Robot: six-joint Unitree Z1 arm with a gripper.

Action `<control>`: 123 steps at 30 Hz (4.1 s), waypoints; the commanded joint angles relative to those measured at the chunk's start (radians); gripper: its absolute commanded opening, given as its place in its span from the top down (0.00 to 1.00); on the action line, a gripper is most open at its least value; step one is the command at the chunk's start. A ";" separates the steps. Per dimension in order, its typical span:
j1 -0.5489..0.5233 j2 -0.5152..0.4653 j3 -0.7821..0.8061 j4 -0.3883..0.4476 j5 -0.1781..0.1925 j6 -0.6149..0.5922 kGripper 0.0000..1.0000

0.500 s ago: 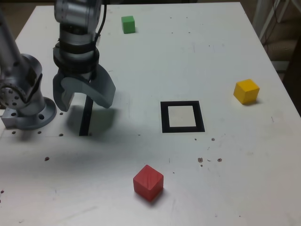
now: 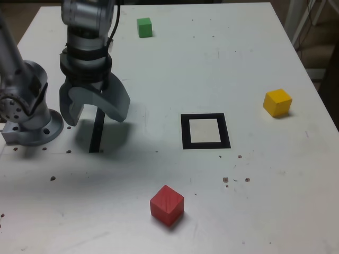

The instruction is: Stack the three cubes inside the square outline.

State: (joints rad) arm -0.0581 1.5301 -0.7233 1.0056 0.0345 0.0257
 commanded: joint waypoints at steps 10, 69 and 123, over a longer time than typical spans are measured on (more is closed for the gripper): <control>-0.018 0.014 -0.016 0.010 -0.034 0.002 0.01; -0.537 0.236 -0.510 0.207 -0.033 -0.121 0.02; -0.640 0.566 -0.756 0.161 -0.005 -0.121 0.22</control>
State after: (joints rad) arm -0.6971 2.0900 -1.4800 1.1695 0.0282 -0.0930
